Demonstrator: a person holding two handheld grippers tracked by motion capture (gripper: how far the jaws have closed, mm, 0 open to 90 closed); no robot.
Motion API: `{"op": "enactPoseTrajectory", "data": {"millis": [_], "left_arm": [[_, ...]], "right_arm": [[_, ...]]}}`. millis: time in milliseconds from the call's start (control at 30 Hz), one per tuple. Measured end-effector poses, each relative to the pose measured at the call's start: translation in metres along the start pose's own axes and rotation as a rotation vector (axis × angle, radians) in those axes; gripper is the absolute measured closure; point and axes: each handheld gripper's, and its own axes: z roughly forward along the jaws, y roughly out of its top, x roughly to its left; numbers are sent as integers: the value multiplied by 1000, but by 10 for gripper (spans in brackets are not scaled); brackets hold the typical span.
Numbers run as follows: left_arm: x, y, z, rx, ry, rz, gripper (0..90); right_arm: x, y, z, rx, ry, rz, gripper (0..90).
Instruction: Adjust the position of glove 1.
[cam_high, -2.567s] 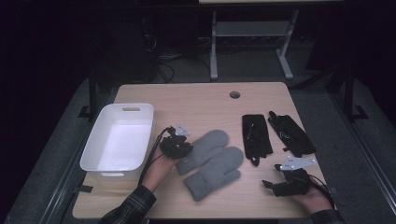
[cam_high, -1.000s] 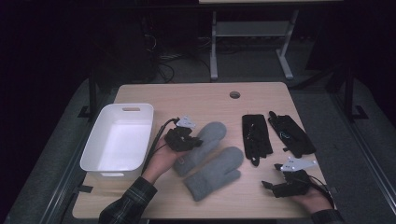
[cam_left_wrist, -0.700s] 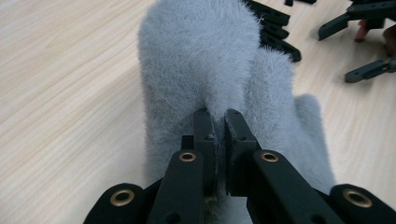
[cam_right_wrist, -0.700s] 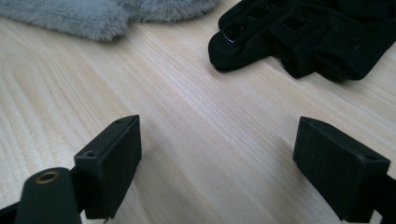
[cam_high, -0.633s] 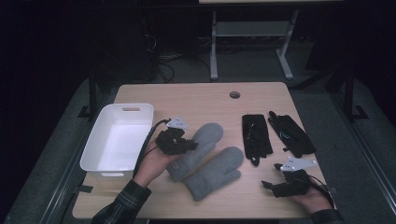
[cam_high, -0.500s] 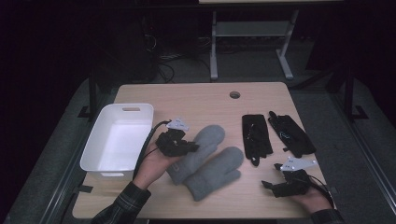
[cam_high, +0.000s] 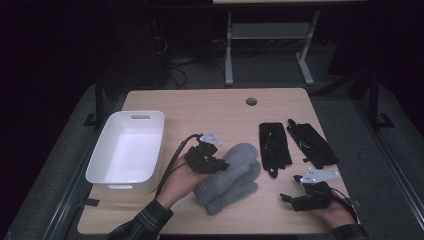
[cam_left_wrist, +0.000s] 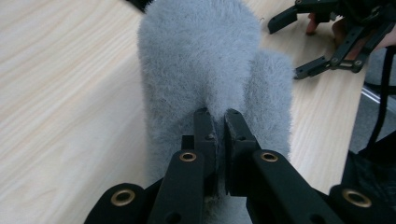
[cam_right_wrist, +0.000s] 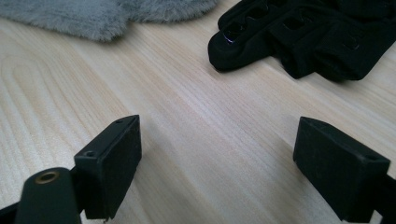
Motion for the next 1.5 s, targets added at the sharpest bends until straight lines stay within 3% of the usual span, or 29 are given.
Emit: {"op": "enactPoseTrajectory", "data": {"millis": [133,233,433,600,733,833,900,933,1067,1167,1333,1500], "left_arm": [[-7,3,4,9,4,4,855],[-10,4,10,14,8,-15,855],[-10,3,24,51,6,4,854],[-7,-2,38,73,9,-15,854],[-8,-4,44,74,8,-20,850],[-7,-6,46,80,1,-2,830],[-8,-7,47,65,-18,-4,793],[-8,-6,47,62,-21,14,756],[-9,-4,42,29,-32,42,561],[-8,-2,36,-32,-20,68,454],[9,0,33,-35,-22,98,267],[30,-1,40,-38,-51,52,211]], "right_arm": [[0,0,0,0,2,1,152],[0,0,0,-2,3,2,152],[0,0,0,0,1,1,152],[0,0,0,-1,1,5,152],[0,0,0,0,2,4,151],[0,0,0,-1,2,3,151],[0,0,0,1,2,-2,151],[0,0,0,1,2,-2,151],[0,0,0,0,2,-1,151],[0,0,0,1,2,-2,151],[0,0,0,-1,2,3,151],[0,0,0,1,1,0,152]]}}
